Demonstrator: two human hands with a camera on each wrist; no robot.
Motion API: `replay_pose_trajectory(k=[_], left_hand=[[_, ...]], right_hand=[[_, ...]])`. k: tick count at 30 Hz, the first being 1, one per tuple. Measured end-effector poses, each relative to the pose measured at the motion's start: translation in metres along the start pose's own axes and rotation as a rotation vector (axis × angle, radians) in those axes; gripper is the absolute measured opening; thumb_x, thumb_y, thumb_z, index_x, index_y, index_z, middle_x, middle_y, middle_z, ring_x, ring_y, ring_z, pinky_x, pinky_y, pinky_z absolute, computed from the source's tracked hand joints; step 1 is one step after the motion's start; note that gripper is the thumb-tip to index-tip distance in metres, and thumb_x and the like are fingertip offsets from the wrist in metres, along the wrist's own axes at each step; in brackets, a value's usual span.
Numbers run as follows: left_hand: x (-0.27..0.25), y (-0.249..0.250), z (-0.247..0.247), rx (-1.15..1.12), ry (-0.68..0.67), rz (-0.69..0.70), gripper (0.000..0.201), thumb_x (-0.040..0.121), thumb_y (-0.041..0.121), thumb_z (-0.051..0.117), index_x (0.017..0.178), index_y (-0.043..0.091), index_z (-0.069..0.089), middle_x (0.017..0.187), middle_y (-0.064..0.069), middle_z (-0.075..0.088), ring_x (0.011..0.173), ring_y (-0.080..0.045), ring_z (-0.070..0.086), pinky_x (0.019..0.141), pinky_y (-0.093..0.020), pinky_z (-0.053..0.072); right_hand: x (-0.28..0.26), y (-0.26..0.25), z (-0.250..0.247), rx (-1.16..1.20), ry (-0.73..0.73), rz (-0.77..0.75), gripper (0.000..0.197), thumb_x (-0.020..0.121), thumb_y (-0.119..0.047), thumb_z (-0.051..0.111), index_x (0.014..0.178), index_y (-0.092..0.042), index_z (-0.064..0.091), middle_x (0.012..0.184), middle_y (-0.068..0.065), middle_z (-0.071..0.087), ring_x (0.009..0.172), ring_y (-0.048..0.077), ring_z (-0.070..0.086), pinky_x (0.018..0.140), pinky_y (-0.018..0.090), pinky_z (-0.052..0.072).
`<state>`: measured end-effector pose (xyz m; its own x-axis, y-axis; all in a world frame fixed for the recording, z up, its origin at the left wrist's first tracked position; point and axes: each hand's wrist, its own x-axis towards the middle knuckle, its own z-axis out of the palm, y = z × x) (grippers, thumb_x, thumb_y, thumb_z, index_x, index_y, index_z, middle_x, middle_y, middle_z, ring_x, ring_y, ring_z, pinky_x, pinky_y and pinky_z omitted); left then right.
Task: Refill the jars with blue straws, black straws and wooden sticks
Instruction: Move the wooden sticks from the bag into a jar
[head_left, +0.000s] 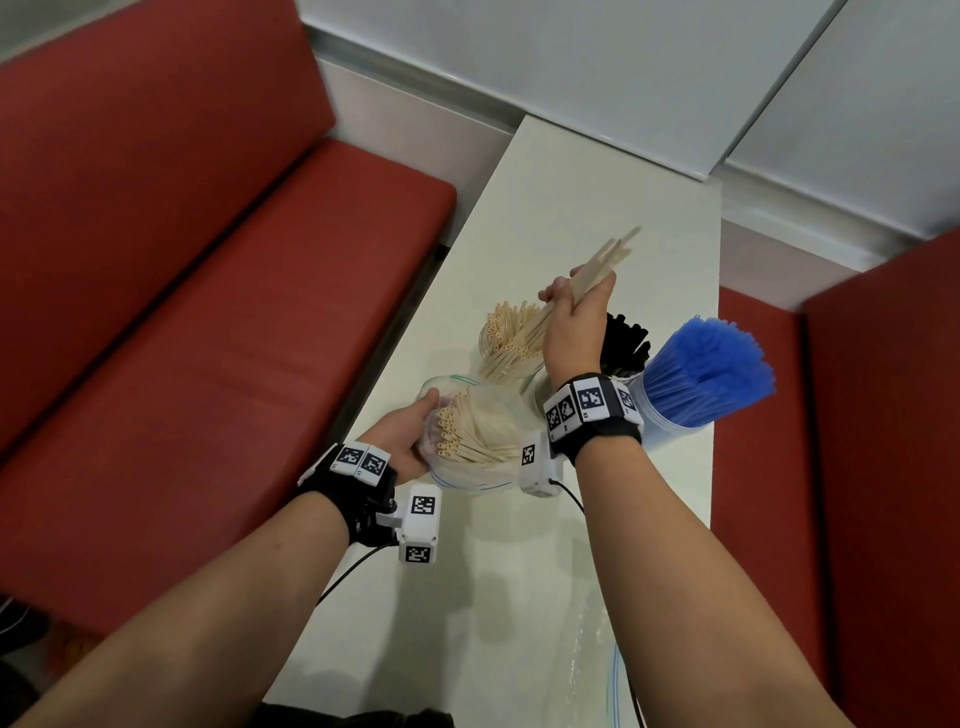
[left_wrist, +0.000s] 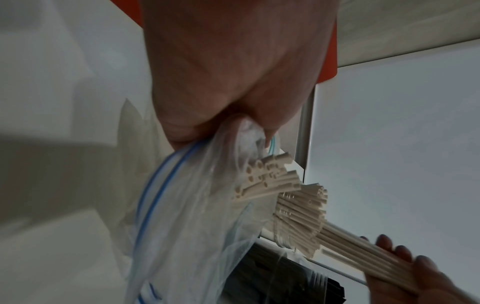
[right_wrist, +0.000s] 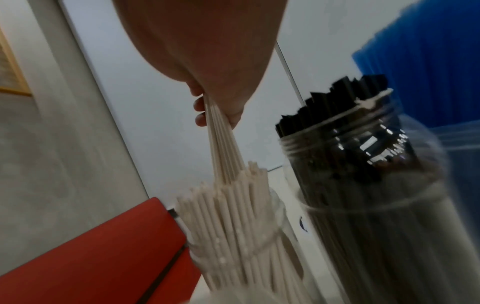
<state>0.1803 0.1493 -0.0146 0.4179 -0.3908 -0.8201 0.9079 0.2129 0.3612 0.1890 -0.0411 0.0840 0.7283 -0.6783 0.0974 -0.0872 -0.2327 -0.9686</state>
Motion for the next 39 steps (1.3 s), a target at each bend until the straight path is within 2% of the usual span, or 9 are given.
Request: replay_pose_trajectory(k=[6, 10, 13, 17, 24, 27, 31, 35, 39], left_hand=[[-0.003, 0.001, 0.001, 0.006, 0.018, -0.003, 0.031, 0.104, 0.044, 0.052, 0.099, 0.017, 0.068, 0.097, -0.011, 0.075, 0.105, -0.030, 0.067, 0.107, -0.052, 0.047], [-0.002, 0.001, -0.001, 0.017, 0.040, 0.009, 0.032, 0.104, 0.045, 0.051, 0.096, 0.018, 0.066, 0.071, -0.008, 0.072, 0.066, -0.022, 0.072, 0.089, -0.047, 0.054], [0.001, 0.001, -0.004, 0.022, 0.051, 0.021, 0.032, 0.104, 0.045, 0.052, 0.094, 0.018, 0.067, 0.076, -0.008, 0.070, 0.075, -0.024, 0.068, 0.105, -0.049, 0.050], [0.001, 0.002, -0.006, 0.052, 0.057, 0.015, 0.032, 0.105, 0.045, 0.051, 0.092, 0.019, 0.064, 0.048, -0.003, 0.058, 0.040, -0.016, 0.059, 0.069, -0.037, 0.055], [0.002, 0.002, -0.003, 0.044, 0.038, 0.018, 0.032, 0.105, 0.045, 0.051, 0.096, 0.019, 0.066, 0.073, -0.008, 0.075, 0.082, -0.025, 0.069, 0.085, -0.045, 0.056], [-0.004, 0.003, -0.002, 0.088, 0.059, 0.015, 0.031, 0.105, 0.045, 0.051, 0.095, 0.020, 0.066, 0.066, -0.005, 0.071, 0.065, -0.021, 0.070, 0.068, -0.038, 0.060], [-0.003, 0.002, -0.002, 0.067, 0.038, 0.020, 0.031, 0.106, 0.045, 0.048, 0.097, 0.019, 0.064, 0.089, -0.008, 0.062, 0.080, -0.022, 0.059, 0.090, -0.043, 0.051], [-0.003, 0.004, -0.002, 0.045, 0.009, 0.015, 0.031, 0.106, 0.044, 0.047, 0.102, 0.018, 0.063, 0.108, -0.013, 0.061, 0.101, -0.029, 0.059, 0.108, -0.049, 0.045], [-0.002, 0.005, -0.001, 0.038, 0.003, 0.005, 0.031, 0.107, 0.043, 0.047, 0.104, 0.017, 0.062, 0.108, -0.011, 0.065, 0.107, -0.029, 0.062, 0.105, -0.049, 0.047]], right_hand=[[0.019, -0.022, 0.011, -0.004, -0.072, -0.134, 0.021, 0.106, -0.015, 0.040, 0.126, -0.010, 0.036, 0.089, -0.010, 0.057, 0.083, 0.012, 0.064, 0.083, 0.034, 0.055], [0.012, 0.002, 0.016, -0.070, -0.126, -0.039, 0.015, 0.106, -0.013, 0.040, 0.118, -0.018, 0.034, 0.088, -0.005, 0.058, 0.079, 0.009, 0.060, 0.072, 0.025, 0.048], [0.003, 0.019, 0.013, -0.070, -0.156, 0.041, 0.019, 0.102, -0.011, 0.049, 0.119, -0.012, 0.041, 0.092, -0.002, 0.060, 0.075, 0.002, 0.060, 0.069, 0.024, 0.048], [0.007, 0.002, 0.010, 0.037, -0.138, -0.031, 0.026, 0.092, -0.012, 0.061, 0.114, -0.018, 0.050, 0.095, 0.002, 0.064, 0.076, 0.004, 0.063, 0.068, 0.019, 0.050], [0.028, -0.030, 0.012, -0.178, -0.145, -0.364, 0.024, 0.097, -0.008, 0.049, 0.110, -0.015, 0.068, 0.100, 0.004, 0.072, 0.098, 0.019, 0.068, 0.089, 0.029, 0.051], [0.015, 0.007, 0.020, -0.615, -0.332, -0.351, 0.034, 0.107, -0.016, 0.037, 0.127, -0.002, 0.060, 0.130, 0.015, 0.061, 0.127, 0.031, 0.050, 0.112, 0.044, 0.036], [0.001, 0.040, 0.024, -0.929, -0.548, -0.201, 0.048, 0.111, -0.022, 0.023, 0.155, -0.004, 0.029, 0.165, 0.014, 0.024, 0.156, 0.029, 0.008, 0.126, 0.045, 0.000], [0.016, 0.018, 0.024, -0.615, -0.372, -0.207, 0.048, 0.109, -0.023, 0.030, 0.154, -0.006, 0.034, 0.158, 0.017, 0.036, 0.154, 0.033, 0.013, 0.126, 0.045, 0.001], [0.017, 0.005, 0.035, -0.812, -0.270, -0.445, 0.058, 0.109, -0.042, 0.027, 0.161, -0.017, 0.021, 0.169, 0.006, 0.014, 0.157, 0.027, -0.002, 0.125, 0.046, -0.007]])
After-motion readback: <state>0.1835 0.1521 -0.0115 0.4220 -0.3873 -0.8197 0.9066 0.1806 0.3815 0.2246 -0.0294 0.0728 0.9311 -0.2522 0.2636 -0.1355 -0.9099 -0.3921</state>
